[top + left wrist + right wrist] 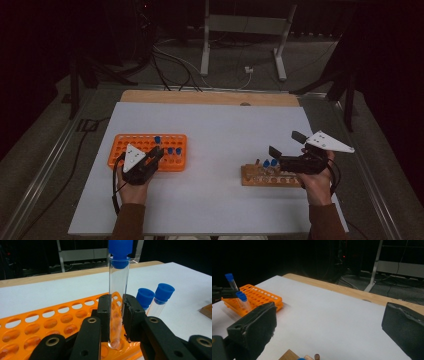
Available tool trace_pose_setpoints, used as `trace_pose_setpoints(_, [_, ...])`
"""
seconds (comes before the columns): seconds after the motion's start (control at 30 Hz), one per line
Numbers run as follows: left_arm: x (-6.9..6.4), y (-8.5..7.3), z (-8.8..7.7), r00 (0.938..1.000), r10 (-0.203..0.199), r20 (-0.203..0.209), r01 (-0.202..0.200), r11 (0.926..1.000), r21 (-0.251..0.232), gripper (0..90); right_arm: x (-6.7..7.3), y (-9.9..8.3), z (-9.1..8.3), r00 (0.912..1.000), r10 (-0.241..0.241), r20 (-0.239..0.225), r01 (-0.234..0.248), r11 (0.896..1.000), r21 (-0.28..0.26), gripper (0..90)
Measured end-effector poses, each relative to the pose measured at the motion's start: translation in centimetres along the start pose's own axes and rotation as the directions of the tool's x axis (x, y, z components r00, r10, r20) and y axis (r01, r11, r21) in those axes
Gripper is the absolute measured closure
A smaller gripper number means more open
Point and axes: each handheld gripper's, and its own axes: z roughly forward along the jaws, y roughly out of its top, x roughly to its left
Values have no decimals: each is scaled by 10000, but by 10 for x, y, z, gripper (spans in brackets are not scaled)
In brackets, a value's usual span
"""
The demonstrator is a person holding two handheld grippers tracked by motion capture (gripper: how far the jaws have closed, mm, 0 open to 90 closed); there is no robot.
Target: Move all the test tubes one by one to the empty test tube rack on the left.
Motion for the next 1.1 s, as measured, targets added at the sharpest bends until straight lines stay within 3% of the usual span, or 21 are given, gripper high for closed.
trace_pose_setpoints(0.2, [0, -5, 7, 9999, 100, 91, -105, 9984, 555, 779, -1, -1, 0, 10000, 10, 24, -10, 10000, 23, 0])
trace_pose_setpoints(0.4, [-2, -9, 15, 9991, 427, 46, -429, 9873, 1533, 782, -3, -3, -1, 10000, 42, 31, -42, 10000, 28, 0])
trace_pose_setpoints(0.6, [-1, -9, 15, 9994, 304, 168, -329, 9831, 1799, 787, -5, -5, -2, 10000, 80, 54, -80, 9999, 70, 0])
trace_pose_setpoints(0.77, [-2, -11, 17, 9989, 444, 158, -467, 9763, 2111, 789, -5, -6, -2, 10000, 64, 47, -64, 10000, 67, 0])
trace_pose_setpoints(0.9, [-1, -10, 16, 9989, 422, 202, -456, 9751, 2171, 790, -6, -6, -3, 10000, 57, 43, -58, 10000, 78, 0])
trace_pose_setpoints(1.1, [-5, -10, 13, 9959, 889, 171, -905, 9690, 2299, 789, -7, -7, -4, 10000, 52, 60, -52, 9999, 107, 0])
